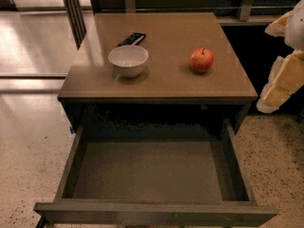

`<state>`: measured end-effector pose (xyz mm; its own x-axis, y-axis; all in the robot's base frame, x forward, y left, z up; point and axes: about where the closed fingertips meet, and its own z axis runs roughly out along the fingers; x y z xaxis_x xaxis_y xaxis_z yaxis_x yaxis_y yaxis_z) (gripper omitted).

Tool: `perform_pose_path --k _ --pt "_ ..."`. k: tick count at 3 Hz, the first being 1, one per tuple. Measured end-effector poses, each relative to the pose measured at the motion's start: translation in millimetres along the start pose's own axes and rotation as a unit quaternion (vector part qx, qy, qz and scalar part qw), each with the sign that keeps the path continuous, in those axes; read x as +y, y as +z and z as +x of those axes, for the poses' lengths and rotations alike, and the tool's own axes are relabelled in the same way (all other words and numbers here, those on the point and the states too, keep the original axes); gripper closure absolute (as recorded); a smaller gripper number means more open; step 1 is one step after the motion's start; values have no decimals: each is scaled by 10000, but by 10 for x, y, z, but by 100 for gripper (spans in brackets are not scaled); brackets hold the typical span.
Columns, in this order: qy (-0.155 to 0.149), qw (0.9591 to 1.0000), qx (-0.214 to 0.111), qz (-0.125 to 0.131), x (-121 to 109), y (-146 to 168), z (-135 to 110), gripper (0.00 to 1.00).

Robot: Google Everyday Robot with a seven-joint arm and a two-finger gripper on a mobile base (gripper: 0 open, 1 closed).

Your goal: Place apple into top drawer

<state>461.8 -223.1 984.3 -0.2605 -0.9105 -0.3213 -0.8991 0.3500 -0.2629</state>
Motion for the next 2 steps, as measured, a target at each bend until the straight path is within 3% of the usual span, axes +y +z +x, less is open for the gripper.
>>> perform_pose_path --k 1,2 --pt "-9 10000 -29 12 -20 2 -7 0" --pt "90 9996 -181 214 -195 -13 46 0"
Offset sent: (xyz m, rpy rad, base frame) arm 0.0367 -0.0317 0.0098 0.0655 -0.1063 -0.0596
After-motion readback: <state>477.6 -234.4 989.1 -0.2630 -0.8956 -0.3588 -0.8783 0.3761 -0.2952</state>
